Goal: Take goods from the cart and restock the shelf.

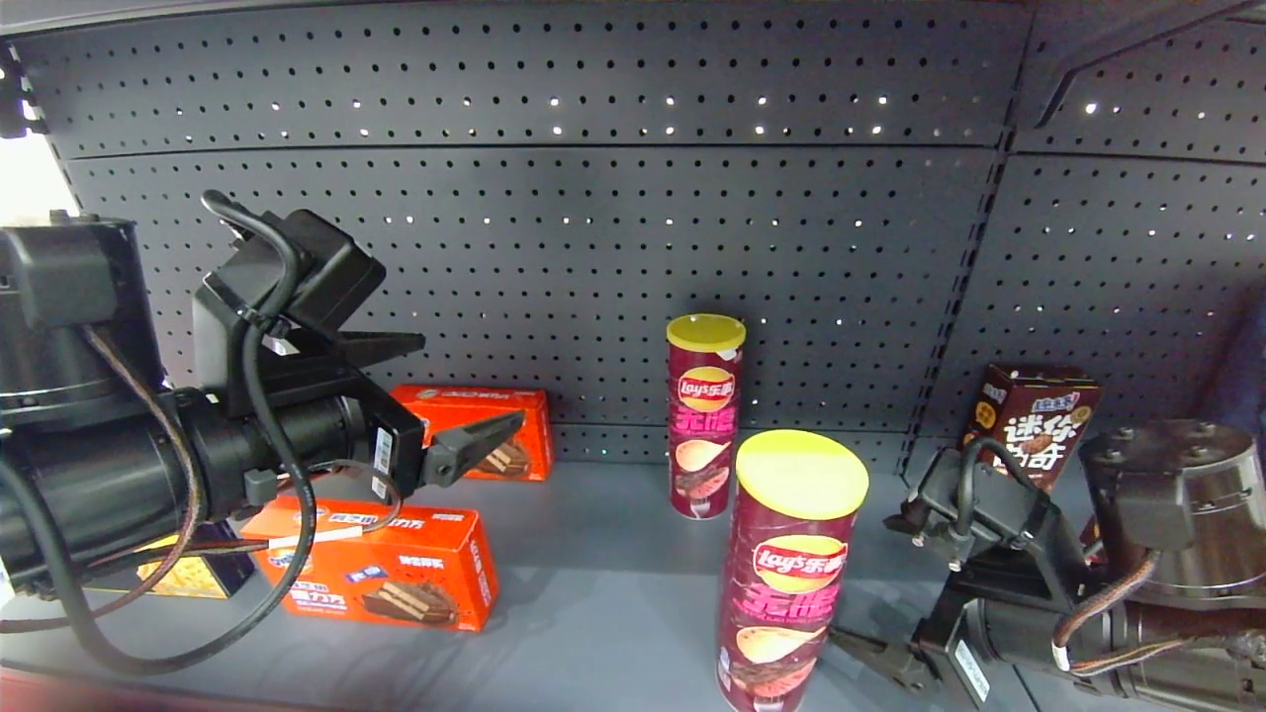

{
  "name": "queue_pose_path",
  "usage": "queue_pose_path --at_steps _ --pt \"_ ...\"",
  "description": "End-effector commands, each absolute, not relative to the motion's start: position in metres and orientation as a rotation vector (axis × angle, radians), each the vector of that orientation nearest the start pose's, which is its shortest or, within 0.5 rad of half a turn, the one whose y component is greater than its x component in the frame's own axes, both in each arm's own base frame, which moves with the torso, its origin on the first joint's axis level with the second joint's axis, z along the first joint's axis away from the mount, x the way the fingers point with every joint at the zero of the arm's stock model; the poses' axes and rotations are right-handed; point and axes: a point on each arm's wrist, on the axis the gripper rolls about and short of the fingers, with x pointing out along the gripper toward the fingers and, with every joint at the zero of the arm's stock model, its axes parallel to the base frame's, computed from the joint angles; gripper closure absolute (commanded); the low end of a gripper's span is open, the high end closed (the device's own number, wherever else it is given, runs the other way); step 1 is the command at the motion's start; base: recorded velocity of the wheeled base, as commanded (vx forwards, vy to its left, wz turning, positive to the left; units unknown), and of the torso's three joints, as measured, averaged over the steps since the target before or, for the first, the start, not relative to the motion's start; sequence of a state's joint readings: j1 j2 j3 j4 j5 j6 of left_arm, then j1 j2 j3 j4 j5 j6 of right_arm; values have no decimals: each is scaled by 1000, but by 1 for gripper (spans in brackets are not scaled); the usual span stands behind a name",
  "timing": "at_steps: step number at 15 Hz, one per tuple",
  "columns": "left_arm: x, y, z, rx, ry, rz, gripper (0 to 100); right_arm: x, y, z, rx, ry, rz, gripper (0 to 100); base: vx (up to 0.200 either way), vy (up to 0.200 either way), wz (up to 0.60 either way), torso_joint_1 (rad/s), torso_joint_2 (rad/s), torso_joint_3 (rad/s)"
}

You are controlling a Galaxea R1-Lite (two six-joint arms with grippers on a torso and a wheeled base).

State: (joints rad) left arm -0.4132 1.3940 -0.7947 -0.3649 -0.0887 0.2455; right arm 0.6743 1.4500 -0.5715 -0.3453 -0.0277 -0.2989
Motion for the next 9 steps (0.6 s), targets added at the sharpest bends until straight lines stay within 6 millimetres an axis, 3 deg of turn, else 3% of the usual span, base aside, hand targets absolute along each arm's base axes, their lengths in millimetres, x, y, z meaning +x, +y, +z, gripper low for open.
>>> queue_pose_path --at_steps 1,6,9 --pt "213 -96 235 277 172 -526 0 174 139 158 -470 418 708 0 0 0 0 0 0 0" --pt "213 -95 235 278 173 -526 0 176 141 157 -473 422 710 0 0 0 0 0 0 0" --pt "213 -95 235 277 172 -526 0 175 132 157 -465 428 682 0 0 0 0 0 0 0"
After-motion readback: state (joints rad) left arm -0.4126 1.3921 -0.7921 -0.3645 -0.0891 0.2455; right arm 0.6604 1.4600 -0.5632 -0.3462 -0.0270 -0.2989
